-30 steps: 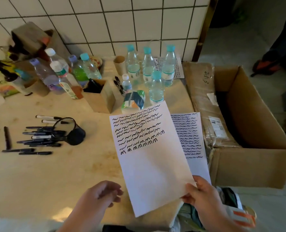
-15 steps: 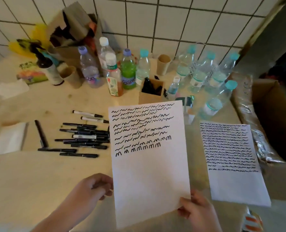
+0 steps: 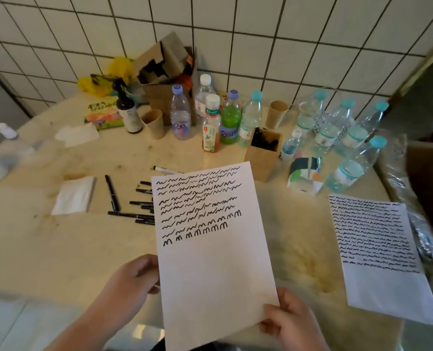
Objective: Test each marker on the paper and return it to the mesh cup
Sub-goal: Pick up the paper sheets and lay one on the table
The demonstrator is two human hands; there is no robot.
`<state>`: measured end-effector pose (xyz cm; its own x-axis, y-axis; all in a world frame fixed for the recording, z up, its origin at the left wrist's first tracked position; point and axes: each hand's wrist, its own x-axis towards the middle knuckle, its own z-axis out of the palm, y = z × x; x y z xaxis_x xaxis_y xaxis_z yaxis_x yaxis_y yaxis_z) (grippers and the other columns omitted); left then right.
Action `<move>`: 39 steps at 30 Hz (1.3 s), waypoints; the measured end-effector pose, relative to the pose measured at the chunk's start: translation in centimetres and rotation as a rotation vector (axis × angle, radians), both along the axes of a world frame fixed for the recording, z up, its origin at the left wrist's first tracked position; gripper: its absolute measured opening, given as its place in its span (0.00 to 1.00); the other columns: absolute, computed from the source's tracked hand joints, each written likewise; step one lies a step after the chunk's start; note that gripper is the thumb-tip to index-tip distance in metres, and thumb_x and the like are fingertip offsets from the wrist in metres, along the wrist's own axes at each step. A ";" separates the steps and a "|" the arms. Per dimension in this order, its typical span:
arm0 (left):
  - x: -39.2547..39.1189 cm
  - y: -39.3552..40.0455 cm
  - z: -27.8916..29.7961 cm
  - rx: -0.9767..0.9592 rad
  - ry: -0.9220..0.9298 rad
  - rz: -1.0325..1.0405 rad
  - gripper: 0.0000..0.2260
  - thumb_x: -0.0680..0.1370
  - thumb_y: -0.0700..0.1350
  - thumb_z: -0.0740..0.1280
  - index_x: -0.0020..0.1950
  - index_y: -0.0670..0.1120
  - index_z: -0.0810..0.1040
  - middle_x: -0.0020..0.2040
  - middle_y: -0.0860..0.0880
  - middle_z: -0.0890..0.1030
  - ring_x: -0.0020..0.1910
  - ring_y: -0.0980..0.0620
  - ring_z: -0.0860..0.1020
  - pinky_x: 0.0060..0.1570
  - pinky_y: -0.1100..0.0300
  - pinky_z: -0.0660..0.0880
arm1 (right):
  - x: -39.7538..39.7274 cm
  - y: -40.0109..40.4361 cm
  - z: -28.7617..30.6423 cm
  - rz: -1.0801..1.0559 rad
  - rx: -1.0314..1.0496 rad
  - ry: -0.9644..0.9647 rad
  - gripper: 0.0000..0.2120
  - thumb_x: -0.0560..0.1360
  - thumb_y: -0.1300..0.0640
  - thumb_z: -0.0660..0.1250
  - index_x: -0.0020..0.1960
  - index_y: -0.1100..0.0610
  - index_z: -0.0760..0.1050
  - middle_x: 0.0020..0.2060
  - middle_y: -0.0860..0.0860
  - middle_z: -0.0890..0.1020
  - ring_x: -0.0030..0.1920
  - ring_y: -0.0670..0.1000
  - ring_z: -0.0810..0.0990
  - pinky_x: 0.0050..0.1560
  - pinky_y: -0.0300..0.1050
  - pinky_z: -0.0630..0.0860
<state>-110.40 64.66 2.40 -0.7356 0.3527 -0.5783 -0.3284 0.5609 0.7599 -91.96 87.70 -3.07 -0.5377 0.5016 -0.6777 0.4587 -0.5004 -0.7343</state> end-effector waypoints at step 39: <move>-17.2 -8.7 -12.2 0.385 0.440 -0.018 0.11 0.75 0.39 0.70 0.47 0.56 0.86 0.44 0.53 0.88 0.44 0.46 0.86 0.52 0.36 0.79 | -23.0 -13.6 -7.0 0.283 1.008 0.105 0.10 0.75 0.56 0.66 0.56 0.48 0.77 0.45 0.44 0.86 0.45 0.49 0.84 0.44 0.50 0.81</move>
